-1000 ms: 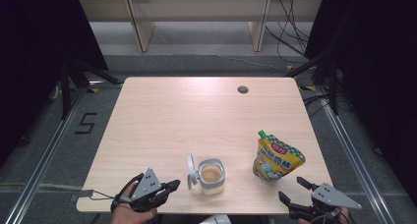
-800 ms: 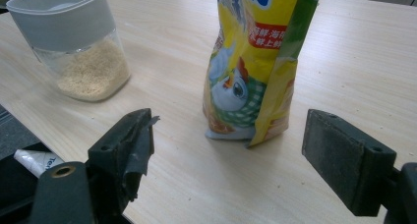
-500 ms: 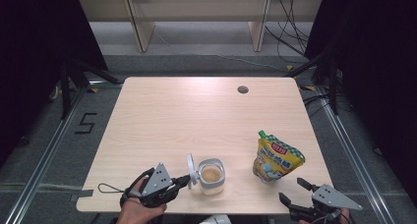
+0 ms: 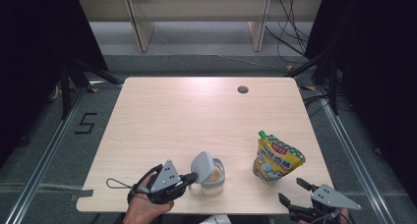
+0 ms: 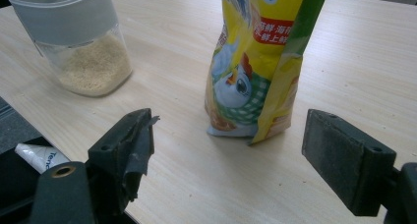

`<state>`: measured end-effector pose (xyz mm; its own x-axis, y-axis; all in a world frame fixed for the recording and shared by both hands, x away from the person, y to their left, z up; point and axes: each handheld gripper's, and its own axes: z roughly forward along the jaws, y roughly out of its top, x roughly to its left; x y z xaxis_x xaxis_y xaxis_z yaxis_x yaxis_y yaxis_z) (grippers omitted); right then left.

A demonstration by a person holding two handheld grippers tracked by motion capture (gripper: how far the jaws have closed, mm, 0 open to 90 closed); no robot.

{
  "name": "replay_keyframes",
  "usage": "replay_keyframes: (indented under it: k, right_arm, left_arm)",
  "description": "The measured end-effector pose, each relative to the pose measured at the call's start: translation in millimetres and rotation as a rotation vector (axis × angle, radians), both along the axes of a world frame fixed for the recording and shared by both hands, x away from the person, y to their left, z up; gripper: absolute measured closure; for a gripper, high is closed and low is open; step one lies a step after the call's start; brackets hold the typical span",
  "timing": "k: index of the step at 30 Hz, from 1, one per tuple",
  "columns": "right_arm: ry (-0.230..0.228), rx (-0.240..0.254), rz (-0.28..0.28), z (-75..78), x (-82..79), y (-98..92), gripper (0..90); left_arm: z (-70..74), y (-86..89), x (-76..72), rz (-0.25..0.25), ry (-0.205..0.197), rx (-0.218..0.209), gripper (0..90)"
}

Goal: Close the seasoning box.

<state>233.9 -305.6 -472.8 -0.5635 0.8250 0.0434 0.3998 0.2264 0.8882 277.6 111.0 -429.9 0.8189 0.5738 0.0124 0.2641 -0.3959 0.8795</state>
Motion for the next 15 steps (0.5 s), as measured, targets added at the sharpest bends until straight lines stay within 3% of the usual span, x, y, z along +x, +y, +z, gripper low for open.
replay_keyframes:
  k: [4,5,7,13,14,15]
  right_arm:
    - [-0.011,-0.012,0.001,0.1,0.4,-0.9,20.9]
    - [-0.01,-0.012,0.001,0.1,0.4,-0.8,20.9]
    - [-0.01,-0.012,0.001,0.1,0.3,-0.8,20.9]
    - [0.001,-0.003,0.006,-0.2,0.2,0.2,21.0]
    - [0.0,-0.003,0.006,-0.2,0.2,0.2,21.0]
    - [0.0,-0.004,0.006,-0.2,0.3,0.2,21.0]
  left_arm:
    - [4.5,-1.7,1.5,-0.018,-0.023,0.012,88.7]
    - [4.4,-2.7,0.3,-0.006,-0.007,-0.009,88.7]
    - [6.6,-1.4,0.5,-0.011,-0.018,0.006,88.4]
    - [7.6,1.5,-2.2,0.002,0.0,-0.014,87.2]
    - [8.8,3.2,-1.4,-0.009,-0.016,0.001,86.9]
    - [8.5,3.3,-1.5,-0.013,-0.016,-0.014,86.7]
